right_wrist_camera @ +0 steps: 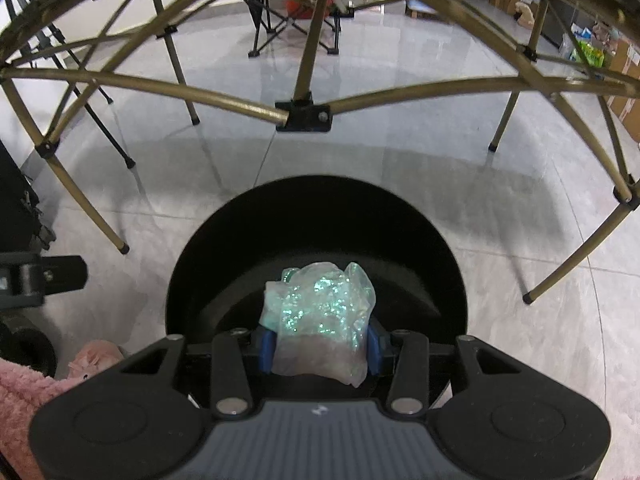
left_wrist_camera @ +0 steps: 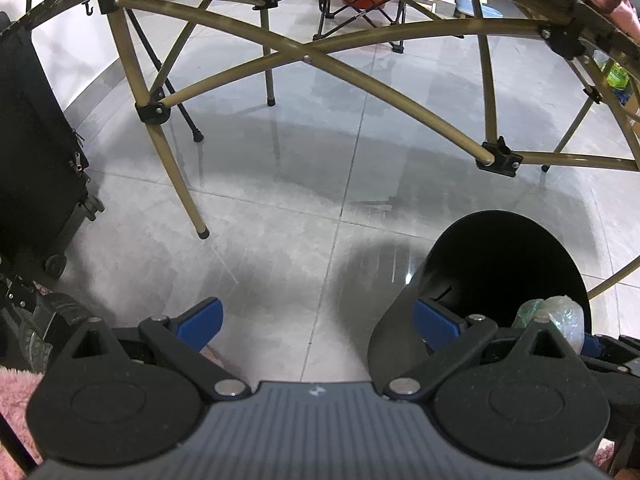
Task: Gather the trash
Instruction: 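Move the right tool with the plastic bag over the bin opening, then open the right gripper to drop the plastic bag into the bin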
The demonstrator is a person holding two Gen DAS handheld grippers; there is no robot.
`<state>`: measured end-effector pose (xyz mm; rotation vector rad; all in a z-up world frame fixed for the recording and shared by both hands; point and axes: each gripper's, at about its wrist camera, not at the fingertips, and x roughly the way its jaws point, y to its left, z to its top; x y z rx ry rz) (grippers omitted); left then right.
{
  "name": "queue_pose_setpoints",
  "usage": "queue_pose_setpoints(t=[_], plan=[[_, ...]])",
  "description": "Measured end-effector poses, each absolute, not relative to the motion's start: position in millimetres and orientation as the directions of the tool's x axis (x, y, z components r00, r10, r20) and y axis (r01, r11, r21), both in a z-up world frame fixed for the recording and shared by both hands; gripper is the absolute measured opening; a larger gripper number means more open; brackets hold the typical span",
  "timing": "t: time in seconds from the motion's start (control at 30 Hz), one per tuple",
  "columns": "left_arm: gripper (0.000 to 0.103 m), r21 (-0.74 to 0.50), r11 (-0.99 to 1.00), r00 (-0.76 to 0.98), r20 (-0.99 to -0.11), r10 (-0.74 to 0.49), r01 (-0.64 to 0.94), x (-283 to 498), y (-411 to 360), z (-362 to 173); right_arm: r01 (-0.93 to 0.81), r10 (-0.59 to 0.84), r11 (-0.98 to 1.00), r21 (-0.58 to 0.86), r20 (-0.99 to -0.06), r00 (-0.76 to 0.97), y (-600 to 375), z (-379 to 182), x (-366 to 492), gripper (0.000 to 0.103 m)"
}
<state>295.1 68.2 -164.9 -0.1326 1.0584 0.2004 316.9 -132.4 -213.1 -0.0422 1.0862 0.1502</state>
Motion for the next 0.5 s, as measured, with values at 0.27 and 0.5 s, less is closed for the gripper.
queue_pose_setpoints(t=[0.27, 0.5], plan=[[0.103, 0.013, 0.969, 0.457, -0.880, 0.129, -0.248, 294, 75, -170, -0.132, 0.095, 0.990, 0.045, -0.911, 0.401, -129, -229, 325, 0.042], [0.103, 0.015, 0.969, 0.449, -0.884, 0.129, -0.248, 295, 77, -173, -0.138, 0.104, 0.989, 0.054, -0.915, 0.390, -126, -231, 327, 0.042]])
